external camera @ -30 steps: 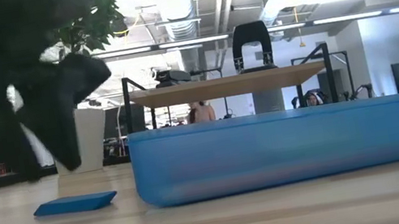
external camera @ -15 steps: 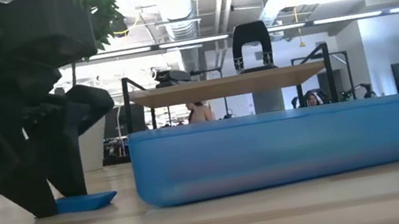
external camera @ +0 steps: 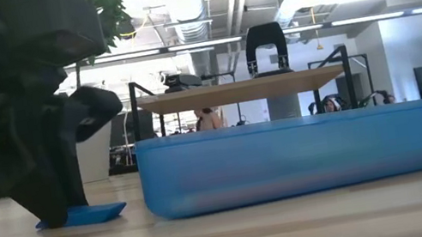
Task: Pack school essentials
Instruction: Put the blue eraser into the blue supply box
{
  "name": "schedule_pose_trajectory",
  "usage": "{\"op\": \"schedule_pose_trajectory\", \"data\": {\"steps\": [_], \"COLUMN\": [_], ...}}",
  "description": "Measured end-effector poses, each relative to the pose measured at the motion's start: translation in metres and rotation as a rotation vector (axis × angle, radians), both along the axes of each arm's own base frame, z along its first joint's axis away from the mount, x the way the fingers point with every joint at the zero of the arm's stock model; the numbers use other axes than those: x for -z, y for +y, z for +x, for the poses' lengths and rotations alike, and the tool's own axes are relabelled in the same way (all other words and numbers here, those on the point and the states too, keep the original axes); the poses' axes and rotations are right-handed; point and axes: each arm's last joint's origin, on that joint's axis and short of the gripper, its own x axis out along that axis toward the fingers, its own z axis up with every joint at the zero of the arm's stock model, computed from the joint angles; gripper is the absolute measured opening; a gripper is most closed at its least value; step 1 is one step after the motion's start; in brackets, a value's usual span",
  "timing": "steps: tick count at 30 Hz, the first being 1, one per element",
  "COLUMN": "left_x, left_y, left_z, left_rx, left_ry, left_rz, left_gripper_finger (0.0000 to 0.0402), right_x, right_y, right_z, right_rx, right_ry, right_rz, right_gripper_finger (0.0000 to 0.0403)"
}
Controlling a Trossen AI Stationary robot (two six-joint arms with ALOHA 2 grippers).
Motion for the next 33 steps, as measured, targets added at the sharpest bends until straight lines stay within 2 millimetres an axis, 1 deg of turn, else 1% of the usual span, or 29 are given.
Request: {"op": "schedule_pose_trajectory", "data": {"steps": [7, 14, 33], "left_x": [-0.010, -0.016, -0.018], "left_y": [-0.003, -0.005, -0.006], "left_z": [0.005, 0.008, 0.009], "left_rx": [0.001, 0.005, -0.003], "left_ry": [0.028, 0.037, 0.030], "left_rz": [0.022, 0.038, 0.039], "left_gripper_finger": [0.0005, 0.0000, 0.0002], "right_x": [0.000, 0.000, 0.000], "right_y": [0.000, 0.000, 0.000], "right_z": [0.000, 0.000, 0.000], "right_rx": [0.000, 0.000, 0.000], "right_ry": [0.001, 0.002, 0.003], "right_rz": [0.000, 0.000, -0.001], "right_gripper_finger": [0.0134, 0.0134, 0.0134]}}
